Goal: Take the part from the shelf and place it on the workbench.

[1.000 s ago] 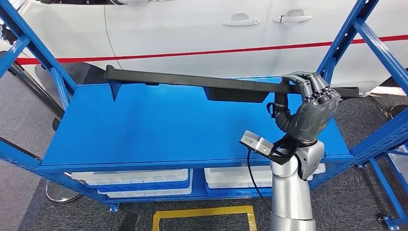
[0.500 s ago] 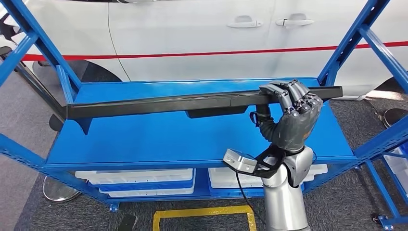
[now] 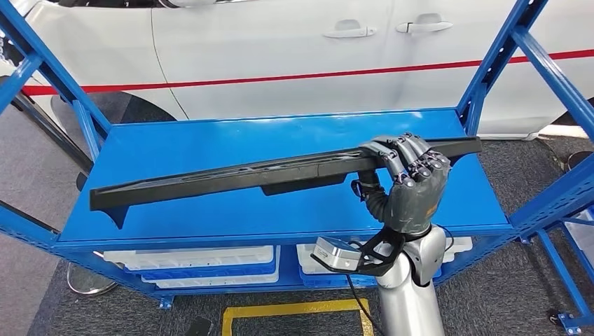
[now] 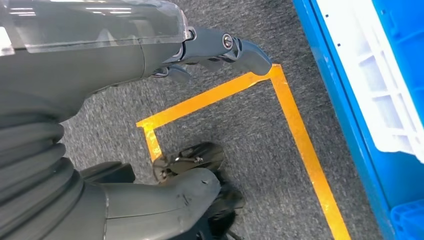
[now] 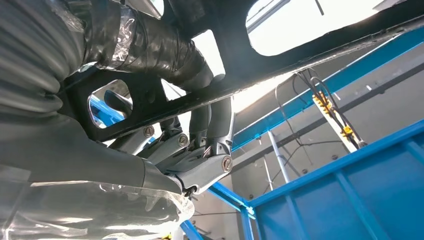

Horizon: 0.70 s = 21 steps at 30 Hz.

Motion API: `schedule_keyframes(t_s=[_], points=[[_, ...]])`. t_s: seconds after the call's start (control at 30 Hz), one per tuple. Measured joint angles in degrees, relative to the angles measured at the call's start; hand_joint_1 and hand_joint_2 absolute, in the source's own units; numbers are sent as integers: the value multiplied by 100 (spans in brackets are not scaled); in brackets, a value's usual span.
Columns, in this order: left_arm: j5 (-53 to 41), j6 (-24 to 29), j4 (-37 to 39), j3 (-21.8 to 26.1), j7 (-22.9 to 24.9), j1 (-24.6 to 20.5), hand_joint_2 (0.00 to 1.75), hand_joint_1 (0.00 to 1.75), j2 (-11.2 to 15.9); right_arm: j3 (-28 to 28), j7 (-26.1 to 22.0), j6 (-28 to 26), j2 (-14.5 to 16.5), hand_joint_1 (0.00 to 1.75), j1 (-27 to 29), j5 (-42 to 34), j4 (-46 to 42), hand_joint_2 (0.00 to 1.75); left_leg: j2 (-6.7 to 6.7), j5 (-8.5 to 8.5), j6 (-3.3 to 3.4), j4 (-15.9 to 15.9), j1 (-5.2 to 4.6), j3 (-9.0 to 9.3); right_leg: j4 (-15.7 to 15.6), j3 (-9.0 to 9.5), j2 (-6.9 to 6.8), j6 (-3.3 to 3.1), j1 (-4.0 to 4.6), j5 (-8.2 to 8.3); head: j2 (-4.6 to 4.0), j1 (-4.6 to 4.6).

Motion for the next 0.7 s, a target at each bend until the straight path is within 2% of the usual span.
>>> schedule_keyframes(t_s=[0.03, 0.07, 0.1, 0.13, 0.2, 0.23, 0.27, 0.33, 0.6, 0.67, 0.7], points=[[-21, 14, 0, -12, 9, 8, 175, 0, -7, 2, 0, 0, -3, 175, 17, -2, -4, 175, 0, -144, -16, 365, 8, -167, 2, -1, -2, -7, 7, -3, 0, 0], [-31, 17, 0, -20, 10, 16, 175, 0, -13, 3, 0, 0, -7, 175, 38, -3, -8, 175, 0, -199, -19, 607, 10, -281, 4, 0, -2, -11, 15, -6, 0, 0], [-28, 9, 0, -24, 10, 23, 175, 0, -18, 3, 0, 0, -10, 175, 58, -4, -16, 175, 0, -146, -8, 645, 9, -304, 5, 3, 1, -15, 24, -8, 0, 0], [-11, -12, 0, -25, 10, 24, 175, 0, -22, 3, 0, 0, -13, 175, 73, -5, -29, 175, 0, 13, 21, 450, 3, -216, 6, 10, 5, -18, 34, -10, 0, -1], [67, -108, 0, -23, 10, 13, 175, 0, -26, 5, 0, 0, -15, 175, 89, -13, -71, 175, -2, 402, 134, -323, -30, 148, 2, 29, 12, -20, 56, -14, 0, 1], [109, -162, 0, -18, 10, 6, 175, 0, -26, 7, 0, 0, -16, 175, 92, -18, -90, 175, -2, 519, 194, -662, -54, 308, -1, 31, 14, -13, 60, -12, 0, 1], [139, -206, 0, -13, 13, -1, 175, 0, -25, 9, 0, 0, -18, 175, 94, -24, -104, 175, -2, 567, 242, -868, -77, 402, -5, 25, 12, 2, 57, -8, 0, 2], [157, -234, 0, -5, 18, -7, 175, 0, -25, 11, 0, 0, -21, 175, 99, -31, -114, 175, -2, 557, 276, -964, -101, 437, -8, 7, 9, 33, 45, 1, 0, 2], [155, -233, 0, -5, 24, -5, 175, 0, -25, 11, 0, 0, -21, 175, 101, -32, -113, 175, -6, 557, 280, -964, -111, 431, -12, 4, 6, 47, 37, 5, 0, 3], [155, -224, -1, -5, 43, -1, 175, 0, -28, 13, 0, 0, -24, 175, 104, -32, -137, 175, 1, 613, 293, -1075, -86, 487, -33, 27, 3, 92, 50, 4, 0, 1], [159, -220, -1, -3, 56, -7, 175, 0, -31, 15, 0, 0, -28, 175, 105, -34, -157, 175, 8, 653, 309, -1153, -64, 526, 160, -49, 3, 129, 49, -125, 0, 1]])
